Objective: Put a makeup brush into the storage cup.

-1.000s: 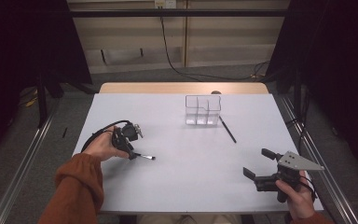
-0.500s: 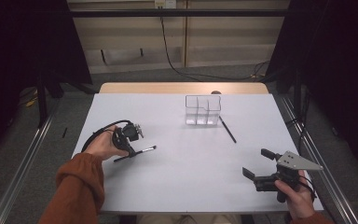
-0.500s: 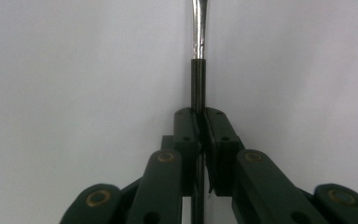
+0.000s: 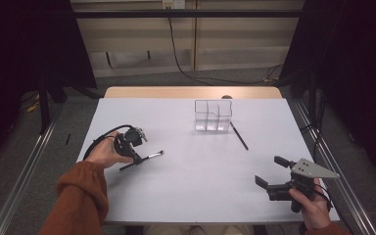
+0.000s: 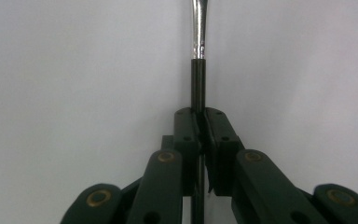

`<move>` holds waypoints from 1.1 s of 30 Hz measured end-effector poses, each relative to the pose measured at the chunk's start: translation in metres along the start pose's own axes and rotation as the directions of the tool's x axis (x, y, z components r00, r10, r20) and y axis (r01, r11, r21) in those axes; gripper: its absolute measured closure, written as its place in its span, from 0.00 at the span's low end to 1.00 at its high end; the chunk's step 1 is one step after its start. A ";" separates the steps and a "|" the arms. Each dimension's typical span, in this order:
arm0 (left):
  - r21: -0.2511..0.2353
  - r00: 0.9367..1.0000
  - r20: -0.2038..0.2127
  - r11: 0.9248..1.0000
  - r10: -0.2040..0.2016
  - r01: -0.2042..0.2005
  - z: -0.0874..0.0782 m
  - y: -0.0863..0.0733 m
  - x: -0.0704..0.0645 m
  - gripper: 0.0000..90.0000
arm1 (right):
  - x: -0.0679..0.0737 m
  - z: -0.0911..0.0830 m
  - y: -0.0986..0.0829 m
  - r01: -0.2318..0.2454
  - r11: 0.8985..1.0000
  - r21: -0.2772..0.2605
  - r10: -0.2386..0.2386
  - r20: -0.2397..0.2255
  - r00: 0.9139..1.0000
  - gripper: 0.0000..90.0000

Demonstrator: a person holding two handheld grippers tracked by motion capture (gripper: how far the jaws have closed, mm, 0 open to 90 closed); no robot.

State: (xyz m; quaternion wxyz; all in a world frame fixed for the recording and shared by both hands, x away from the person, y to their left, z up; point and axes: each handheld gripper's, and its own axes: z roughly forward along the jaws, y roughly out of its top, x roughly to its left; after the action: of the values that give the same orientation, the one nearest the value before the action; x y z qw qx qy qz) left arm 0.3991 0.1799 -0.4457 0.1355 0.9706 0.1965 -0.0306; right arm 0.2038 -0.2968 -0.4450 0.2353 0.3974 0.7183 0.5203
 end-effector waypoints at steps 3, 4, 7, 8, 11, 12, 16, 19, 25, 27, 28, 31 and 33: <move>-0.032 1.000 0.000 0.999 -0.019 0.019 -0.001 -0.004 0.001 0.94 | 0.000 0.000 0.000 0.001 1.000 0.001 -0.001 0.000 1.000 0.00; -0.039 1.000 0.005 0.999 -0.030 0.030 -0.001 -0.006 0.001 0.94 | 0.000 0.000 0.000 0.000 1.000 0.001 0.000 0.000 1.000 0.00; -0.069 0.999 0.009 0.996 -0.051 0.051 -0.002 -0.009 0.003 0.94 | 0.000 0.000 0.000 -0.002 1.000 0.000 0.002 0.001 1.000 0.00; -0.069 0.999 0.009 0.996 -0.051 0.051 -0.002 -0.009 0.003 0.94 | 0.000 0.000 0.000 -0.002 1.000 0.000 0.002 0.001 1.000 0.00; -0.134 0.997 0.016 0.988 -0.070 0.071 -0.010 -0.011 0.004 0.94 | 0.000 0.000 0.000 -0.004 1.000 -0.002 0.004 0.004 1.000 0.00; -0.146 0.997 0.017 0.987 -0.071 0.073 -0.011 -0.012 0.004 0.94 | 0.000 0.000 0.000 -0.005 1.000 -0.003 0.005 0.006 1.000 0.00; -0.194 0.996 0.009 0.977 -0.087 0.087 -0.016 -0.014 0.004 0.94 | 0.000 -0.001 0.000 -0.003 1.000 -0.004 0.003 0.005 1.000 0.00; -0.246 0.995 0.019 0.964 -0.100 0.102 -0.020 -0.016 0.003 0.94 | 0.000 -0.001 0.000 -0.003 1.000 -0.005 0.003 0.004 1.000 0.00; -0.384 0.992 -0.003 0.916 -0.123 0.113 -0.025 -0.023 -0.004 0.94 | 0.000 -0.001 0.000 -0.002 1.000 -0.005 0.002 0.006 1.000 0.00; -0.433 0.994 0.007 0.895 -0.113 0.104 -0.027 -0.024 -0.008 0.94 | 0.000 -0.001 0.000 -0.004 1.000 -0.006 0.004 0.006 1.000 0.00; -0.449 0.993 0.001 0.888 -0.116 0.104 -0.028 -0.024 -0.011 0.94 | 0.000 -0.001 0.000 -0.004 1.000 -0.007 0.004 0.008 1.000 0.00; -0.483 0.992 -0.002 0.868 -0.130 0.113 -0.029 -0.025 -0.014 0.94 | 0.000 -0.001 0.000 -0.003 1.000 -0.007 0.003 0.007 1.000 0.00; -0.502 0.988 -0.011 0.856 -0.152 0.126 -0.028 -0.027 -0.015 0.94 | 0.000 -0.001 0.000 -0.001 1.000 -0.007 0.001 0.006 1.000 0.00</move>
State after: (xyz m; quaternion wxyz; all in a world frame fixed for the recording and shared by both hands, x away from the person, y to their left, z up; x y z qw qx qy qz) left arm 0.3752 0.2062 -0.4236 0.3745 0.8862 0.2705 0.0361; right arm 0.2032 -0.2971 -0.4442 0.2384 0.3984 0.7157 0.5218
